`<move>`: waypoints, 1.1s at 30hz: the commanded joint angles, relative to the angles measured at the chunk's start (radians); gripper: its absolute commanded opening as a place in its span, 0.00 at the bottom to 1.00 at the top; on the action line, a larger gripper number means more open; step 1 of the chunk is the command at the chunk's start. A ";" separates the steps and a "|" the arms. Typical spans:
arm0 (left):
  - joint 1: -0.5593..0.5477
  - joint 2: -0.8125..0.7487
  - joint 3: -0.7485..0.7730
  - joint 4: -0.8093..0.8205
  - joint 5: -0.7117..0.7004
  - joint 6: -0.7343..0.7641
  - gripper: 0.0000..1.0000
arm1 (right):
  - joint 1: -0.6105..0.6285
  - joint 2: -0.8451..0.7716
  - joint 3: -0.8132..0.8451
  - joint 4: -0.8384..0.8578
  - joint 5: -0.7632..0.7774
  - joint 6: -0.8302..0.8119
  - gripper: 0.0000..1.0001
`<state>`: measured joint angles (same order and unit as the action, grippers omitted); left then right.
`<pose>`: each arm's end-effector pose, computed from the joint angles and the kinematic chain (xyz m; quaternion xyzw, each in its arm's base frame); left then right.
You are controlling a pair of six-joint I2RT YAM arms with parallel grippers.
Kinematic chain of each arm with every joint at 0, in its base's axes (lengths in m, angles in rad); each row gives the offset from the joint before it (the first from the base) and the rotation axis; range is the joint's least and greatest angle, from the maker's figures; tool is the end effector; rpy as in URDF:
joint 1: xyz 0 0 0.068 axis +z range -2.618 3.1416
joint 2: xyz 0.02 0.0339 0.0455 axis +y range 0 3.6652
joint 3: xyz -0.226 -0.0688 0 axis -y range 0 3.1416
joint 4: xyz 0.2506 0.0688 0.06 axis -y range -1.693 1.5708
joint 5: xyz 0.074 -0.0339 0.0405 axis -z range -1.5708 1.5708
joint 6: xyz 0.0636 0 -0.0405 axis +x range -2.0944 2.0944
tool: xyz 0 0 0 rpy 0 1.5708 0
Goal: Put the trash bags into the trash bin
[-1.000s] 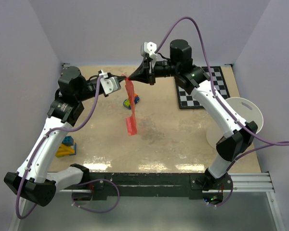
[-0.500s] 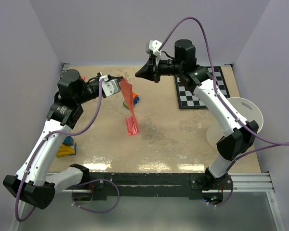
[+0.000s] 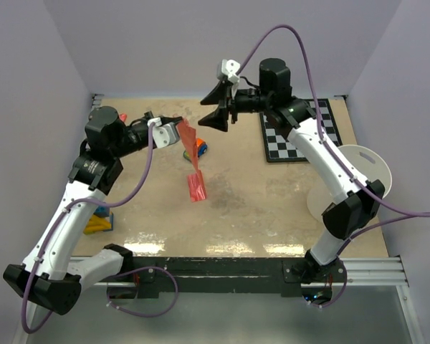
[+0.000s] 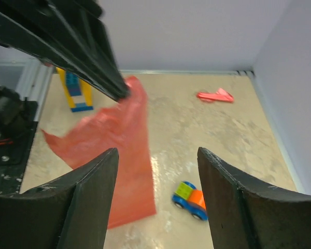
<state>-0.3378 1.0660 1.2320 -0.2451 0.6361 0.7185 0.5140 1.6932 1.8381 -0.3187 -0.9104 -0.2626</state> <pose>0.2448 -0.1260 0.4020 0.5349 0.4957 -0.1036 0.6764 0.3221 0.2395 0.4138 -0.5221 0.5296 0.4064 0.5308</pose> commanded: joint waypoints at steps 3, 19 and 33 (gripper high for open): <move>0.002 0.025 0.017 0.058 0.073 -0.005 0.00 | 0.069 0.014 0.052 0.058 -0.105 0.040 0.67; 0.002 0.037 0.029 0.099 0.073 -0.047 0.00 | 0.081 0.060 0.072 0.078 -0.033 0.072 0.46; 0.003 0.009 -0.011 0.063 -0.013 0.024 0.00 | 0.021 0.007 0.033 0.041 -0.004 0.033 0.00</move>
<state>-0.3378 1.1027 1.2316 -0.1982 0.6491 0.7113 0.5758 1.7588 1.8786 -0.2859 -0.9321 -0.2195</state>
